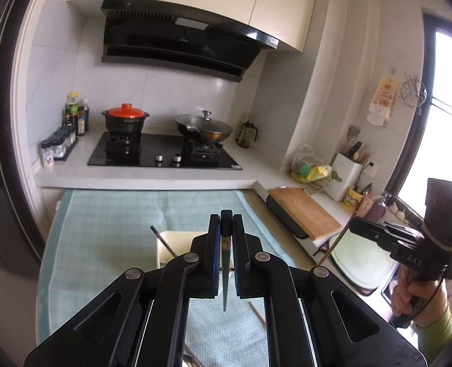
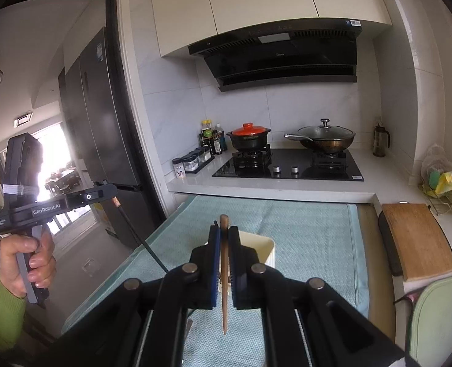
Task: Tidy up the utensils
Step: 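Lift both chopsticks and carry them over the cream caddy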
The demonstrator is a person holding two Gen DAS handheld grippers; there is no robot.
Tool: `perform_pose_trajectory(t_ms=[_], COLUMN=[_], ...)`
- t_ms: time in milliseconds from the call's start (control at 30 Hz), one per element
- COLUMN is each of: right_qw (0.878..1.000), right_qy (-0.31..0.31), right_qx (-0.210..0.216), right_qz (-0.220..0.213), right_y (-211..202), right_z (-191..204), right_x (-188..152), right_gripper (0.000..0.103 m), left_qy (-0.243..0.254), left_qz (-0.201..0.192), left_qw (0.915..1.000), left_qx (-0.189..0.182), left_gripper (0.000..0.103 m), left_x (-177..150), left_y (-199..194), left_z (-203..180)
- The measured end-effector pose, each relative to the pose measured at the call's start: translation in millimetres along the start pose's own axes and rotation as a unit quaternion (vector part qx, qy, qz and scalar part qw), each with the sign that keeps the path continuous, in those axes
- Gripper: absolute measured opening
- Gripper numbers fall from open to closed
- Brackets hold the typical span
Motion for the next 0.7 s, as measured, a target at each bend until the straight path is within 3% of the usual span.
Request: perform_pose_trajectory(t_ms=[333, 500, 700], right_qw=[1.000, 1.000, 1.000], right_qy=[-0.001, 0.007, 0.017], right_qx=[0.003, -0.002, -0.012], right_qz=[-0.028, -0.014, 0.018], right_y=[49, 94, 153], right_z=[1, -9, -26], right_x=[75, 87, 79], right_gripper=[0.005, 0.005, 0.005], left_qy=[0.018, 0.015, 0.001], left_qz=[-0.022, -0.002, 0.032], left_qw=[0.9988, 0.9987, 0.9980], left_qx=[0.040, 0.048, 0.055], left_gripper=[0.005, 0.005, 0.005], left_x=[55, 52, 35], left_y=[35, 70, 114], left_z=[16, 32, 56])
Point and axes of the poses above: each gripper's, at about its wrist camera, not at the fingertips, and y roughly the way its jaws point, z to its left, x to its top, the point moved 3 cm from there along y, roughly the way its jaws point, and after that the axes turned 7 degrees about z, right-handed, at the moved point
